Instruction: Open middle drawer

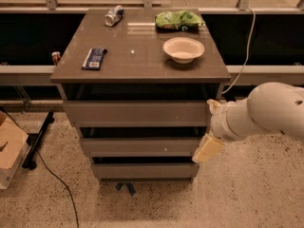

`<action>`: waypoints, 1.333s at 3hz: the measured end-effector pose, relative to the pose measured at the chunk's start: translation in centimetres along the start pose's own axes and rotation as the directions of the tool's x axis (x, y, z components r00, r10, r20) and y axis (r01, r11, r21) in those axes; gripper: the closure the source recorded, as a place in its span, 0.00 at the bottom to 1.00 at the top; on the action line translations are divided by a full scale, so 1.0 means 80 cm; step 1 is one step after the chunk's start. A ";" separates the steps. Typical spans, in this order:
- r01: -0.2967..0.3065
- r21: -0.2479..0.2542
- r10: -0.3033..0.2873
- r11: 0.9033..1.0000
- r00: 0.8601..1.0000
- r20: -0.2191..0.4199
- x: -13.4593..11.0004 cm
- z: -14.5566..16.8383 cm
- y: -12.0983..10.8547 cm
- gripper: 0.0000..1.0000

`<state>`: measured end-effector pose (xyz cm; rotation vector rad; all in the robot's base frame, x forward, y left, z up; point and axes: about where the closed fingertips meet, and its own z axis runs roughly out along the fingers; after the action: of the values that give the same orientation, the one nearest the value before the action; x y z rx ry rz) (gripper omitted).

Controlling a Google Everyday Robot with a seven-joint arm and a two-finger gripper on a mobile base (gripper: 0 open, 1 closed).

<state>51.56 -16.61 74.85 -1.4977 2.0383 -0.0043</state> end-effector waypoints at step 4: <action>-0.068 -0.048 0.070 0.997 0.996 0.049 0.033 0.154 0.014 0.00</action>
Offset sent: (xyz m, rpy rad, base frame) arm 0.0482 0.0356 -0.0935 0.0759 -0.0052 0.0021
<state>55.80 -14.32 63.18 -1.4398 2.0616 0.1079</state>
